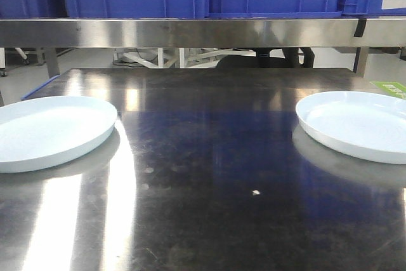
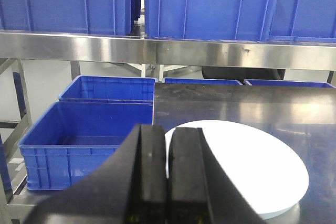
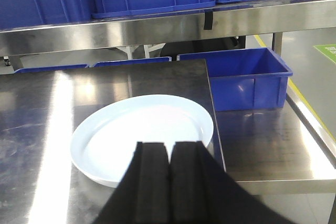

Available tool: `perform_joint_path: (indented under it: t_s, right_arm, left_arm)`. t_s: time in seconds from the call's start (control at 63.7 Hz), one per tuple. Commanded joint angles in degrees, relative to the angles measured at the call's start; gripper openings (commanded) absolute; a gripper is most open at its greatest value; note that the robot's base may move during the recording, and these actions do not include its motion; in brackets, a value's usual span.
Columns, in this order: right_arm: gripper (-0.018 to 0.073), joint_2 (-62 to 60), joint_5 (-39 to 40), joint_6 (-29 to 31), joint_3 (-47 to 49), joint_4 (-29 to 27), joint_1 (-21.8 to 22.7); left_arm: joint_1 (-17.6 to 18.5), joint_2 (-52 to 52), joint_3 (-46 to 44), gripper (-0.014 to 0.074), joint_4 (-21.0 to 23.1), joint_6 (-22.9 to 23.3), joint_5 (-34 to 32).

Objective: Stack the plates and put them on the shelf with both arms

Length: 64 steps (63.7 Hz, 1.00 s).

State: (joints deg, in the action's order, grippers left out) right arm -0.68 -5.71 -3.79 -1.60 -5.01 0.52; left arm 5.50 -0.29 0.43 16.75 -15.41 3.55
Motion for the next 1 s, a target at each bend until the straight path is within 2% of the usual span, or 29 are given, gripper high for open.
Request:
perform_joint_path:
  t_s: [0.0,0.596,0.847,0.988]
  right_arm:
    - [0.0053,-1.0,4.7,0.2,-0.1,0.6,0.1]
    - [0.0053,-1.0,4.7,0.2,-0.1,0.6,0.1]
    - [0.0053,-1.0,4.7,0.2,-0.1,0.6,0.1]
    - [0.0053,-1.0,4.7,0.2,-0.1,0.6,0.1]
  left_arm:
    - [0.0,-1.3,0.2,0.0080,0.5,0.2,-4.7]
    - [0.0,-0.9,-0.5,0.0080,0.4,0.2,-4.1]
    - [0.0,6.2,-8.6,0.0088,-5.2,0.2,1.7]
    - [0.0,13.5,-14.9,0.0088,-6.2,0.2,1.9]
